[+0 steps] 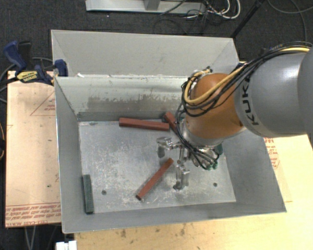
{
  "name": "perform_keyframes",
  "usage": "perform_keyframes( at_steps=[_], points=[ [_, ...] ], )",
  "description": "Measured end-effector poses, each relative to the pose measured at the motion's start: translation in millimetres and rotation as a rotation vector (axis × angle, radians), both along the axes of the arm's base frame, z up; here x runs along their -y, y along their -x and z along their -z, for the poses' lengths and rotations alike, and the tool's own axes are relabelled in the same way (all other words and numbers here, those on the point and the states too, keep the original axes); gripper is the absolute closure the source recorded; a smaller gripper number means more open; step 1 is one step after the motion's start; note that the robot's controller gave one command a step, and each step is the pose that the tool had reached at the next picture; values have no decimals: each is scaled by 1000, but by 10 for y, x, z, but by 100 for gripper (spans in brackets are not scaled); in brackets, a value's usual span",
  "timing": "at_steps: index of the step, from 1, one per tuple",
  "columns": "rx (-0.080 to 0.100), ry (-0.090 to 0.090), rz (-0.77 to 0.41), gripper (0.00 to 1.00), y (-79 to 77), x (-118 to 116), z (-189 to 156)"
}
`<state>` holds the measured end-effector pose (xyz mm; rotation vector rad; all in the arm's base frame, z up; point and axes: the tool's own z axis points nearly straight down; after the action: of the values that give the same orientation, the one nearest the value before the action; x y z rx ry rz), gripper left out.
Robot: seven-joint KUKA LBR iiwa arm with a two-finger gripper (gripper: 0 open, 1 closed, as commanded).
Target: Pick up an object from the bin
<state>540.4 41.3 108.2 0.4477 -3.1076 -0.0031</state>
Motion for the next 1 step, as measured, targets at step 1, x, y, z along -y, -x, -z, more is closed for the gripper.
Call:
perform_keyframes(
  at_steps=[1],
  points=[
    [0,-1,-201,0,-23,-548,390]
  ],
)
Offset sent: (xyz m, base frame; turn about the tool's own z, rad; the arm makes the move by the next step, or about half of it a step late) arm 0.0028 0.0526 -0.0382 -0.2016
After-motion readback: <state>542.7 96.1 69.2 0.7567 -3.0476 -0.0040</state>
